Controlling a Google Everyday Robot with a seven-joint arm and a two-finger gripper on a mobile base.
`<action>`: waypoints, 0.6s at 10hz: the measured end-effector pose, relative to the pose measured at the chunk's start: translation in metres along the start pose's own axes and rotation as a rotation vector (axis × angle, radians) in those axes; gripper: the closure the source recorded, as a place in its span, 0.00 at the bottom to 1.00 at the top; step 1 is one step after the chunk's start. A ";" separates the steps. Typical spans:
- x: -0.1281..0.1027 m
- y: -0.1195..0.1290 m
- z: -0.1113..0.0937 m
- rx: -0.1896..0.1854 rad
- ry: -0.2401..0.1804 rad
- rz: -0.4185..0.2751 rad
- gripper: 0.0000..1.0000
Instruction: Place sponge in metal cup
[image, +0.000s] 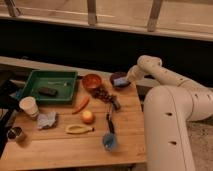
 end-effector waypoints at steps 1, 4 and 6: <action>-0.001 0.001 -0.001 -0.003 -0.002 -0.001 0.93; -0.006 0.007 -0.014 -0.033 -0.021 0.005 0.93; -0.012 0.014 -0.033 -0.060 -0.045 0.004 0.93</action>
